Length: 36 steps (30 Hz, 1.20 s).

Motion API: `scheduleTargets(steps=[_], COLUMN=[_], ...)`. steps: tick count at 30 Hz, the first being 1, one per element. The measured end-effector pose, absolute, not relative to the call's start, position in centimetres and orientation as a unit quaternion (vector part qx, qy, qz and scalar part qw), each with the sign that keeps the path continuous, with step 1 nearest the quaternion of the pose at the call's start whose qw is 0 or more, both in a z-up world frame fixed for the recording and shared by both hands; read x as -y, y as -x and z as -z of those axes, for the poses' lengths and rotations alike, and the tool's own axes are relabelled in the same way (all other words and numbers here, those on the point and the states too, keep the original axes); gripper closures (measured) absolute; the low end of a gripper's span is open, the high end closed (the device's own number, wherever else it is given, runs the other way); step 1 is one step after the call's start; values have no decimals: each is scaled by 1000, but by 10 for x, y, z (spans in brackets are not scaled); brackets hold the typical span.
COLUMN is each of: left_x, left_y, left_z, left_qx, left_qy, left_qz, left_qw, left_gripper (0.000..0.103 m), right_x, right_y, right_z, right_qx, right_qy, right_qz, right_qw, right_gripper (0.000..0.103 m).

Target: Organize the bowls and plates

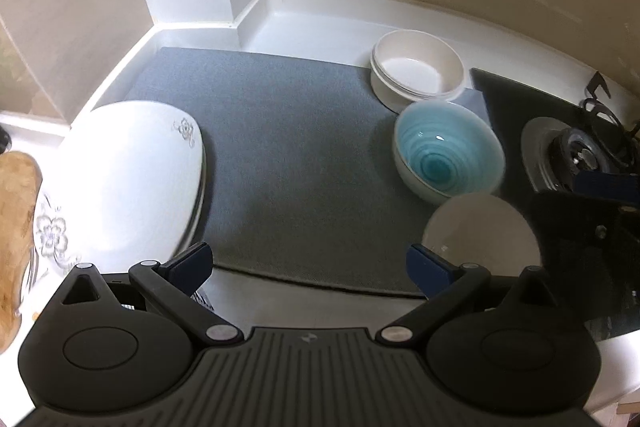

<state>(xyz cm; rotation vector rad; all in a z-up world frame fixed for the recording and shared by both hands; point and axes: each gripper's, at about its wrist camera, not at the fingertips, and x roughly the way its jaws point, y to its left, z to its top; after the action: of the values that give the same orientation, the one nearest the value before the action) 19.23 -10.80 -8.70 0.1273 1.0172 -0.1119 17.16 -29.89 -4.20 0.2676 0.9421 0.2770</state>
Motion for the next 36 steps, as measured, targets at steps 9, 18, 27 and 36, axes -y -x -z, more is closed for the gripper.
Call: scheduleTargets(steps=[9, 18, 27, 36], left_x=[104, 119, 128, 136], left_y=[-231, -274, -312, -365], left_z=[96, 99, 107, 119], left_qx=[-498, -491, -506, -489], left_qy=[-61, -66, -39, 7], left_qz=[61, 63, 88, 85], left_qw=[863, 866, 857, 868], left_gripper=[0, 0, 0, 0], right_x=[310, 341, 361, 370], right_y=[-188, -211, -238, -279], right_z=[54, 73, 94, 113], right_qx=[-460, -462, -466, -441], right_qy=[-138, -144, -155, -178], right_qz=[-88, -37, -5, 8], right_qw=[873, 874, 871, 879], right_gripper=[15, 15, 15, 16])
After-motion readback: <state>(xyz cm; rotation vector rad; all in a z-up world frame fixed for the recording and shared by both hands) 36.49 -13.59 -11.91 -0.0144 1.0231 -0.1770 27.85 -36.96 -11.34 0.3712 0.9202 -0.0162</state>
